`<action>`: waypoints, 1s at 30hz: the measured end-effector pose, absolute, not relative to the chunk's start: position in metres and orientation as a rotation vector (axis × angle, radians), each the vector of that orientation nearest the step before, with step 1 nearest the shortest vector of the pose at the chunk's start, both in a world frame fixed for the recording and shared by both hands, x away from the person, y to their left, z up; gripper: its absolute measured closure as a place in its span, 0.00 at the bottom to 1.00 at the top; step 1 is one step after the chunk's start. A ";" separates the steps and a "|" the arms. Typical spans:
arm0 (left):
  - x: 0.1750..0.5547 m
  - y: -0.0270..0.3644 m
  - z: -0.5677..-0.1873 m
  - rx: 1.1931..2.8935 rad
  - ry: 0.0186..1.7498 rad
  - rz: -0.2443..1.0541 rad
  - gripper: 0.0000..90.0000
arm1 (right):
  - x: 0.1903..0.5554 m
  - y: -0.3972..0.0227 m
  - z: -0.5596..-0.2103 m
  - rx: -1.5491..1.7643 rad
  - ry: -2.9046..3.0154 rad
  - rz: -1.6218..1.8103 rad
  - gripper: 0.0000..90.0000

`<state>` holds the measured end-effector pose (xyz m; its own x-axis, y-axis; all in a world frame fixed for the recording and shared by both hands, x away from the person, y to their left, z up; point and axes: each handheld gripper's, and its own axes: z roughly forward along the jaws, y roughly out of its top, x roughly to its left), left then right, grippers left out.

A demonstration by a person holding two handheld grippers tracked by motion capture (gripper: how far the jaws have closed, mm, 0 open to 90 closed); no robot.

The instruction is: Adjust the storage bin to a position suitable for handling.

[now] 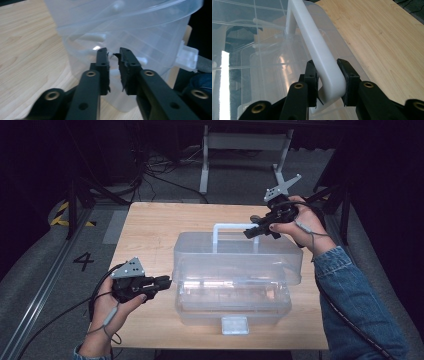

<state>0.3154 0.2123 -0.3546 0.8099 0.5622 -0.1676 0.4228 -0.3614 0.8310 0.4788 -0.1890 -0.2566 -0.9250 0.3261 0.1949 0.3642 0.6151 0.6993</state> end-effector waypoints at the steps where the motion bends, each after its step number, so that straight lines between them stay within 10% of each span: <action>1: 0.315 0.212 -0.354 1.998 0.728 0.172 0.97 | 0.479 -0.189 -0.257 -0.594 -2.780 -1.221 0.80; 30: 0.315 0.190 -0.357 1.888 0.672 0.119 1.00 | 0.479 -0.190 -0.257 -0.597 -2.768 -1.230 0.80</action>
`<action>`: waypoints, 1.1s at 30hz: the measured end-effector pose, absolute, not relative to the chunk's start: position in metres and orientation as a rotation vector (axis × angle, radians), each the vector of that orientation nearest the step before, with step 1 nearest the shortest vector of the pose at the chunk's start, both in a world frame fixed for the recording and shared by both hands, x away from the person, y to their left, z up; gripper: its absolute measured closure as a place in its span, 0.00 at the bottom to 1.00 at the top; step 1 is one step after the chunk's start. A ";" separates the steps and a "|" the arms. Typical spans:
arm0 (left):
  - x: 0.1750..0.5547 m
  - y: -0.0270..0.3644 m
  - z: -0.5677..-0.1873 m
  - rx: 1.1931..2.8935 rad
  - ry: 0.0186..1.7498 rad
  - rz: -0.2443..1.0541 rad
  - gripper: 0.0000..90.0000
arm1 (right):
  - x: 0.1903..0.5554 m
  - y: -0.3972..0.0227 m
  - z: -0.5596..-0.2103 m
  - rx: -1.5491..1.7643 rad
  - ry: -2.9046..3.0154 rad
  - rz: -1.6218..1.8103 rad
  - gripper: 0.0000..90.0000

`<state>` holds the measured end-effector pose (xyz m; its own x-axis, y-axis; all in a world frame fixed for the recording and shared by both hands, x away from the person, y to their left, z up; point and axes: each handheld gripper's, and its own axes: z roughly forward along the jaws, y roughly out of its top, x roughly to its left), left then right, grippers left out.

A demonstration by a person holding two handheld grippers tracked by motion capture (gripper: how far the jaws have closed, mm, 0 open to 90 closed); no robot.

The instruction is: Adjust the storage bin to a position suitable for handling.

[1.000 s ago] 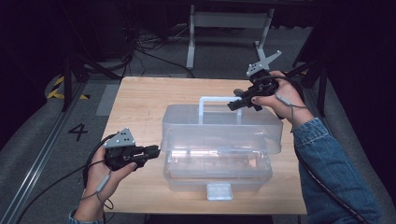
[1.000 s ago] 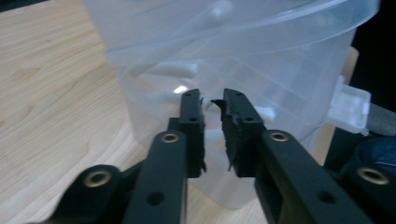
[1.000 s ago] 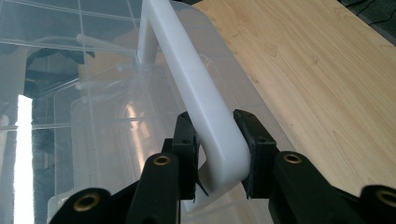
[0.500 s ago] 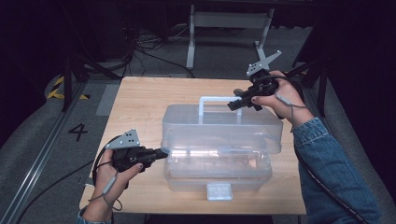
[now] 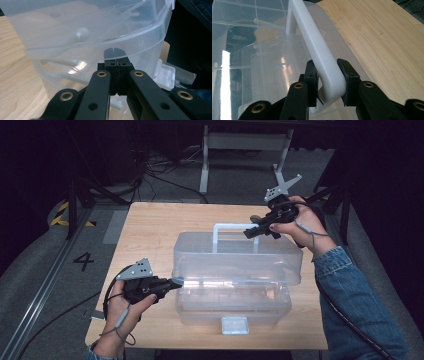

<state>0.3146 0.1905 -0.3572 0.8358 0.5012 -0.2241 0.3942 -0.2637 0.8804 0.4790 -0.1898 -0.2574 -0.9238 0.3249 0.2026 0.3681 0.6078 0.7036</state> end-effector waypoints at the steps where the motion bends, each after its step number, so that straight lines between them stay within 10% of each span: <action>1: 0.315 0.190 -0.357 1.888 0.672 0.119 1.00 | 0.479 -0.190 -0.257 -0.597 -2.768 -1.230 0.80; 15: 0.317 0.188 -0.356 1.894 0.678 0.140 1.00 | 0.472 -0.199 -0.247 -0.639 -2.751 -1.377 0.58; 33: 0.323 0.187 -0.348 1.880 0.674 0.175 1.00 | 0.410 -0.258 -0.217 -0.742 -2.751 -1.792 0.58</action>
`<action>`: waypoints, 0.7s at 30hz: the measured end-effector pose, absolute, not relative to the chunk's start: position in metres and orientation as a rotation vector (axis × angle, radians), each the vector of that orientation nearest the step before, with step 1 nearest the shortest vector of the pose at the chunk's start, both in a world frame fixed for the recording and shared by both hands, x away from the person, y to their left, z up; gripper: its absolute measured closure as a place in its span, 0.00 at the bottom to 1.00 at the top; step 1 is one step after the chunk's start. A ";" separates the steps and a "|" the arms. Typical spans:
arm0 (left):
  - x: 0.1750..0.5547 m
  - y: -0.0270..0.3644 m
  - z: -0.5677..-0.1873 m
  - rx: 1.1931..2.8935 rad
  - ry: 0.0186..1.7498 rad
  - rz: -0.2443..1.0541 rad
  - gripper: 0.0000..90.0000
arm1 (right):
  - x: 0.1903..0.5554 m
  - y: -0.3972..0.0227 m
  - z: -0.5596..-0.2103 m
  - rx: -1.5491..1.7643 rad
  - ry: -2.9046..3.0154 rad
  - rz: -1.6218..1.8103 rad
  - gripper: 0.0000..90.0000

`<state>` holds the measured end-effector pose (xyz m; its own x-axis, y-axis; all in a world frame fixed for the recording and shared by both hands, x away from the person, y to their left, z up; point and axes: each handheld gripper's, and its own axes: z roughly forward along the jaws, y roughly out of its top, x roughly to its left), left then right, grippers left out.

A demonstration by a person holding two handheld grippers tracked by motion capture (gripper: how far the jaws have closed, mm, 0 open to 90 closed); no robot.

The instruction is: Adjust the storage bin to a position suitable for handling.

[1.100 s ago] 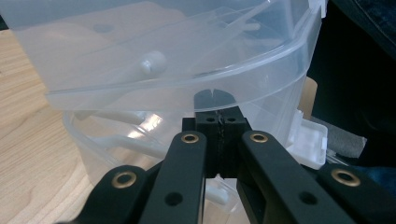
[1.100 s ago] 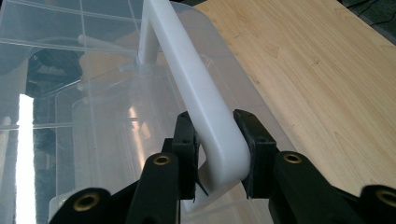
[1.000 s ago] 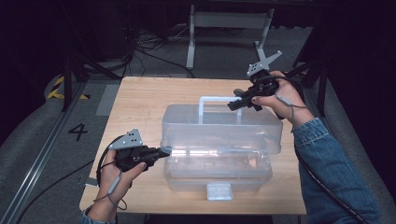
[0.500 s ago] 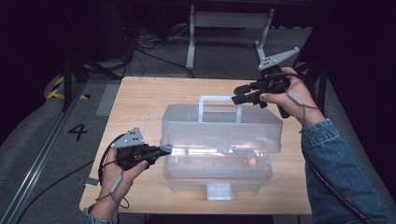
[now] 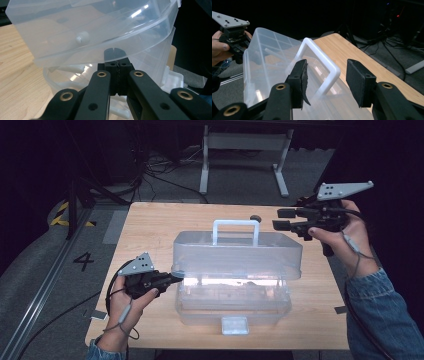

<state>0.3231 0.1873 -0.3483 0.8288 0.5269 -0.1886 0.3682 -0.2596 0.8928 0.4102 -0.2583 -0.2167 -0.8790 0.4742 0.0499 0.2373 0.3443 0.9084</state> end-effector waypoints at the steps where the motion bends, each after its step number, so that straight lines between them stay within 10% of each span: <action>1: 0.324 0.187 -0.348 1.878 0.674 0.175 1.00 | 0.405 -0.262 -0.218 0.651 2.364 1.559 0.58; 21: 0.330 0.184 -0.343 1.865 0.675 0.207 1.00 | 0.330 -0.329 -0.280 0.762 2.207 1.458 0.51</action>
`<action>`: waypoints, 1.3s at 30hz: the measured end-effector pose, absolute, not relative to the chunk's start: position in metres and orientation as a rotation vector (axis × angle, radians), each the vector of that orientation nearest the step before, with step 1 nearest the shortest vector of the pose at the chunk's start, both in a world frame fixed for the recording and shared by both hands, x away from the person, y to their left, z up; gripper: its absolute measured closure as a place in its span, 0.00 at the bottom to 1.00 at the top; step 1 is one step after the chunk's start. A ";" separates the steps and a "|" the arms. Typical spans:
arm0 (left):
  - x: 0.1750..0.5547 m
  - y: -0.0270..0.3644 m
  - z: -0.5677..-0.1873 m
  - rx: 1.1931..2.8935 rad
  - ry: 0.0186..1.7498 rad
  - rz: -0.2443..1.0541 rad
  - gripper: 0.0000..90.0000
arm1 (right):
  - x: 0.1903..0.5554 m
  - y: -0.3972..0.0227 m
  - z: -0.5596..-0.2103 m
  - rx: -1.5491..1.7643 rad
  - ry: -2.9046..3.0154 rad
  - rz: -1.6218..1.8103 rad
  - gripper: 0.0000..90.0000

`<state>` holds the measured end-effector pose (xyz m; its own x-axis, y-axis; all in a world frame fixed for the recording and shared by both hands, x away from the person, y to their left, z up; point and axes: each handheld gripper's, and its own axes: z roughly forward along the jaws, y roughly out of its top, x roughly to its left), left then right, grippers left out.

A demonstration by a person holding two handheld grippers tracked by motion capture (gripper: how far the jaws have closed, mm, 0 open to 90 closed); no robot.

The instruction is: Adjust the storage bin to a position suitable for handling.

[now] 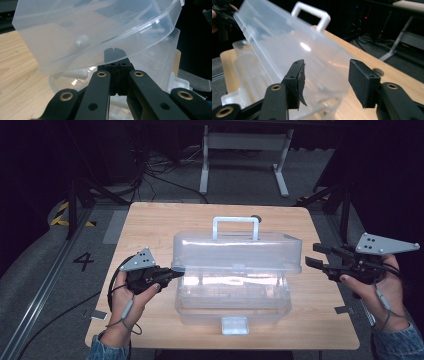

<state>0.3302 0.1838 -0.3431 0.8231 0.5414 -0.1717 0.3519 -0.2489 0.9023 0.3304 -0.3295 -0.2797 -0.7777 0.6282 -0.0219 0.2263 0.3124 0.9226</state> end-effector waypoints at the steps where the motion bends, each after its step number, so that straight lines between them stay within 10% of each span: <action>1: 0.330 0.184 -0.343 1.863 0.675 0.210 1.00 | 0.329 -0.331 -0.285 0.771 2.207 1.455 0.51; 39: 0.345 0.180 -0.334 1.811 0.676 0.223 1.00 | 0.328 -0.290 -0.324 0.748 1.960 1.438 0.55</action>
